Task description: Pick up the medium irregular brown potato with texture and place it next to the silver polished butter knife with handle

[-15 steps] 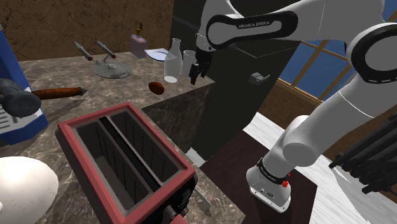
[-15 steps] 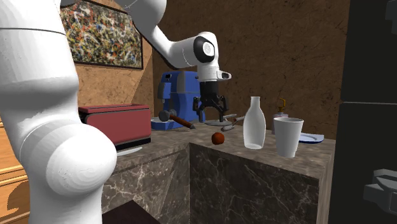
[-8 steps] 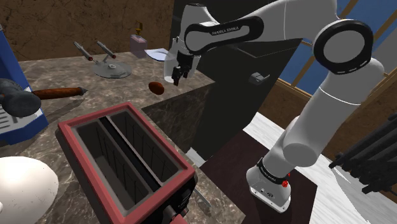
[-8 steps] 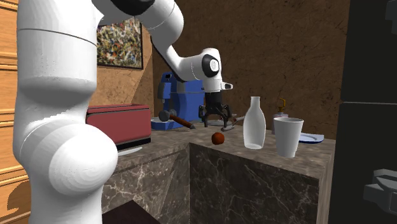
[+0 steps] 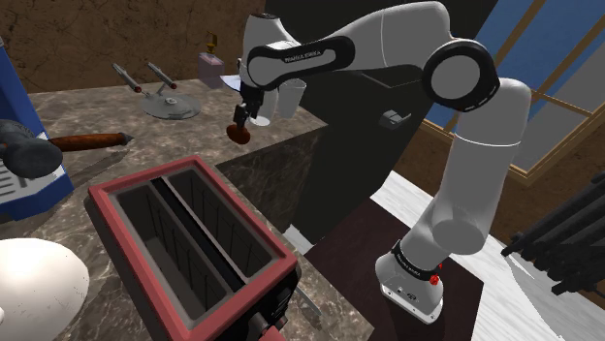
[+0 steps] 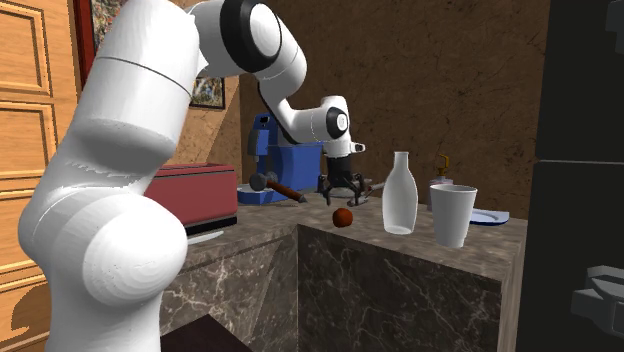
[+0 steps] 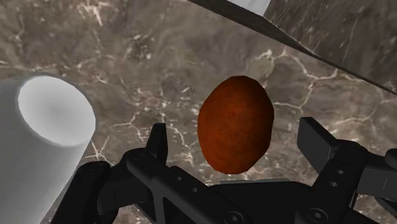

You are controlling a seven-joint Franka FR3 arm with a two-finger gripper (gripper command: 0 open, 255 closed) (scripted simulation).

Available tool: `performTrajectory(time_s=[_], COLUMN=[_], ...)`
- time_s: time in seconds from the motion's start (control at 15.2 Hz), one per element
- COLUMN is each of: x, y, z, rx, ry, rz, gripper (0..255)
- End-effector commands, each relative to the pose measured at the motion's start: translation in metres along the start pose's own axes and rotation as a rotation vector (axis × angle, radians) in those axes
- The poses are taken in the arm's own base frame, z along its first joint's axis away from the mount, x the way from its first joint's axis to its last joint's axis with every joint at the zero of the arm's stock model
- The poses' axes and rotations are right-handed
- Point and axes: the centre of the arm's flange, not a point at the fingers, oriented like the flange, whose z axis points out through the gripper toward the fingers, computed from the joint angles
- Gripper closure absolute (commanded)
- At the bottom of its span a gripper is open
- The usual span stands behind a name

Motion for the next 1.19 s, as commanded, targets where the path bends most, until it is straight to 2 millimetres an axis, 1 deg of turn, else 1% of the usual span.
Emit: performTrajectory(time_s=[0.0,0.07,0.59,1.06,1.12], x=[0.022,0.028,0.029,0.029,0.029], y=[-0.008,-0.010,-0.010,-0.010,-0.010], z=[0.011,0.014,0.054,0.054,0.054], rx=[-0.002,-0.002,-0.002,-0.002,-0.002], ry=[0.013,0.017,0.017,0.017,0.017], rz=[-0.028,-0.035,-0.035,-0.035,-0.035], gripper=[0,0,0,0,255])
